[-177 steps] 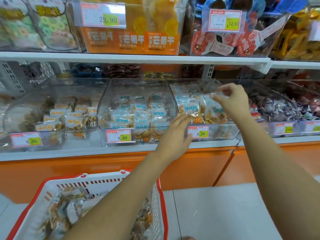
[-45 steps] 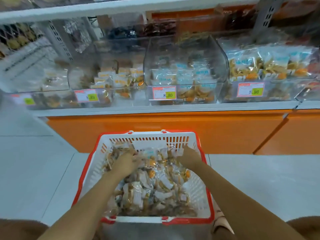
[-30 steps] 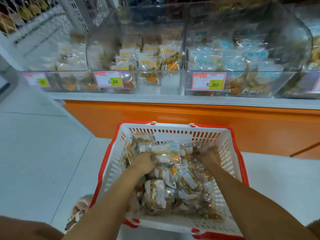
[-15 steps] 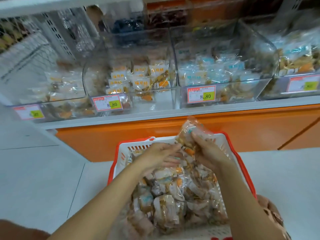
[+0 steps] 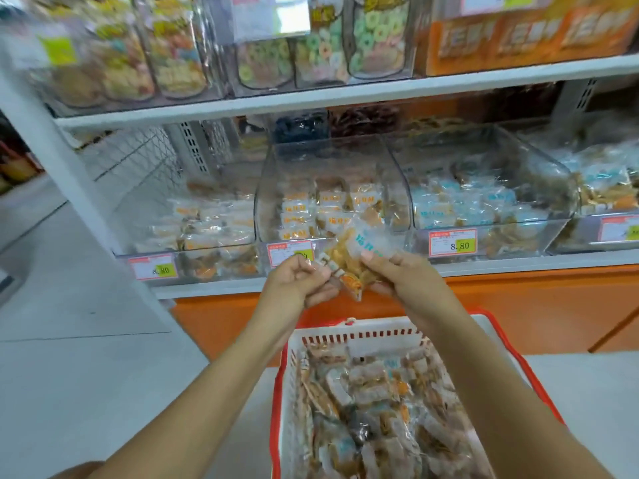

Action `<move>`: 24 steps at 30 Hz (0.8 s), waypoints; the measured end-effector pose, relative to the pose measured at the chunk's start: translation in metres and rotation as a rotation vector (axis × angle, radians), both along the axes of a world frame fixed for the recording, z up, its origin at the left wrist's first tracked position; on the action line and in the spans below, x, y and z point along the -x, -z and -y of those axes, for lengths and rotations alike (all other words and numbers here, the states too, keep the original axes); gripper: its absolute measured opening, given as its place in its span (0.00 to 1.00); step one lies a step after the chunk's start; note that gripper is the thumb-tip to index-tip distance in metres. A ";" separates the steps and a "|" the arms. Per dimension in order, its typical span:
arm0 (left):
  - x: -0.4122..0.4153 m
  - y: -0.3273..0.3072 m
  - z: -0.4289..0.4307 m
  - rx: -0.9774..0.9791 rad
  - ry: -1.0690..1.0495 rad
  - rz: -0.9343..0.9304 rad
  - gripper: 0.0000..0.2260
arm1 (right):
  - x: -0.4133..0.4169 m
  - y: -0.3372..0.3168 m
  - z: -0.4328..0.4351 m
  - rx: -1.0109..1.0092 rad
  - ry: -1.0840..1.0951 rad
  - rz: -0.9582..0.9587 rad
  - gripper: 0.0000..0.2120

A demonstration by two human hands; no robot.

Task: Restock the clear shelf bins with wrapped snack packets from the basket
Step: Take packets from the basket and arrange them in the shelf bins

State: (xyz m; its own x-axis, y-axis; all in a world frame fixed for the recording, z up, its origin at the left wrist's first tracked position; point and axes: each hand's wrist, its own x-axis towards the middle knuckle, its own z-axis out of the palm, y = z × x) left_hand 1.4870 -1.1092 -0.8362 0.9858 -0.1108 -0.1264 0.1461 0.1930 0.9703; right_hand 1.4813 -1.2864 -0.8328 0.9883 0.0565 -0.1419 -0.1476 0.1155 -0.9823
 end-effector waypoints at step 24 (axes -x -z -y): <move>-0.183 -0.022 0.130 -0.571 0.222 0.242 0.31 | -0.268 -0.040 0.129 0.729 0.274 0.109 0.17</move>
